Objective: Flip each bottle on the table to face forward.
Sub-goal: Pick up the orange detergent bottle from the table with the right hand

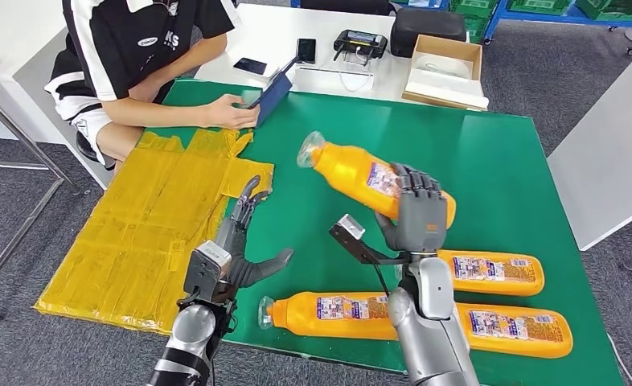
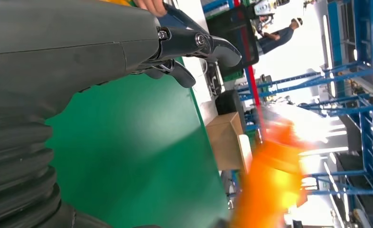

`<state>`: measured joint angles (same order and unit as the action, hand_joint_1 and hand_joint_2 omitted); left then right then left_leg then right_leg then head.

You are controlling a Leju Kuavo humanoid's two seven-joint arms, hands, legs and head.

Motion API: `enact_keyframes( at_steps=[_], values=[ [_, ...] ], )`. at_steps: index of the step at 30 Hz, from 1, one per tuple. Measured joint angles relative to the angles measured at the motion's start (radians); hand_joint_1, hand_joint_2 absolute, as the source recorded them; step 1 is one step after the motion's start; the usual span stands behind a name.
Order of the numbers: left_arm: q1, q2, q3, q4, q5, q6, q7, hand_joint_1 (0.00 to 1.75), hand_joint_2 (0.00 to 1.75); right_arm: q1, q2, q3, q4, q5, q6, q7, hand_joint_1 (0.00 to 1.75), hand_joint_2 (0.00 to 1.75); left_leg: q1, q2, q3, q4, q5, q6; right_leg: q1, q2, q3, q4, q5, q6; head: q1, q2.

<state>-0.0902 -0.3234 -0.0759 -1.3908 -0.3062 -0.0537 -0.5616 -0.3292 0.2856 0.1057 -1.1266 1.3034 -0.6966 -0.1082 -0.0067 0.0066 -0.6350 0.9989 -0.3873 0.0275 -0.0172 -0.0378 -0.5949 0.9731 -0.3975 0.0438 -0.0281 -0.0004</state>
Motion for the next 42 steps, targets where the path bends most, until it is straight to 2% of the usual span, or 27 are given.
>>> enact_keyframes(
  at_steps=[5,9,11,13,15,18,27,42],
  values=[
    [0.0,0.0,-0.005,-0.001,-0.006,0.024,-0.006,0.0,1.75,0.078,0.037,-0.091,-0.204,-0.189,0.0,-0.196,1.75,1.75,0.0,0.0,0.0,0.0,0.0,0.0,0.0,0.0,0.0,0.0,0.0,0.0,0.0,0.0],
    [0.001,0.0,-0.013,-0.019,-0.014,0.036,-0.004,0.0,1.75,0.152,0.05,-0.105,-0.343,-0.432,0.015,-0.286,1.75,1.75,0.0,0.0,0.0,0.0,0.0,0.0,0.0,0.0,-0.001,0.0,0.0,0.0,0.0,0.0],
    [0.001,0.0,-0.021,-0.032,-0.019,0.042,-0.001,0.0,1.75,0.192,0.051,-0.094,-0.399,-0.572,0.074,-0.319,1.75,1.75,0.0,0.0,-0.001,0.0,0.0,0.0,0.0,0.0,-0.001,0.0,0.0,0.0,0.0,0.0],
    [0.002,0.0,-0.035,-0.048,-0.025,0.05,0.001,0.0,1.75,0.22,0.05,-0.077,-0.431,-0.69,0.193,-0.339,1.75,1.75,0.0,0.0,-0.001,0.0,-0.001,0.0,0.0,0.0,-0.001,0.0,0.0,0.0,0.0,0.0],
    [0.001,0.0,-0.053,-0.069,-0.031,0.049,0.002,0.0,1.75,0.241,0.049,-0.054,-0.439,-0.75,0.311,-0.348,1.75,1.75,0.0,0.001,-0.001,0.0,-0.001,0.0,0.0,0.001,-0.002,0.0,0.0,0.0,0.0,0.0],
    [0.0,0.002,-0.092,-0.098,-0.032,0.035,0.011,0.0,1.75,0.256,0.05,-0.019,-0.426,-0.754,0.38,-0.359,1.75,1.75,0.0,0.0,-0.001,0.0,0.0,0.0,0.0,0.0,-0.001,0.0,0.0,0.0,0.0,0.0],
    [-0.008,0.009,-0.175,-0.149,-0.019,0.015,0.027,0.0,1.75,0.256,0.059,0.028,-0.344,-0.711,0.418,-0.355,1.75,1.75,0.0,0.0,-0.001,0.0,0.0,0.0,0.0,0.0,-0.001,0.0,0.0,0.0,0.0,0.0],
    [-0.023,0.018,-0.254,-0.154,0.009,-0.012,0.041,0.0,1.75,0.231,0.081,0.136,-0.204,-0.705,0.388,-0.344,1.75,1.75,0.0,0.0,-0.001,0.0,0.0,0.0,0.0,0.0,-0.001,0.0,0.0,0.0,0.0,0.0]
  ],
)
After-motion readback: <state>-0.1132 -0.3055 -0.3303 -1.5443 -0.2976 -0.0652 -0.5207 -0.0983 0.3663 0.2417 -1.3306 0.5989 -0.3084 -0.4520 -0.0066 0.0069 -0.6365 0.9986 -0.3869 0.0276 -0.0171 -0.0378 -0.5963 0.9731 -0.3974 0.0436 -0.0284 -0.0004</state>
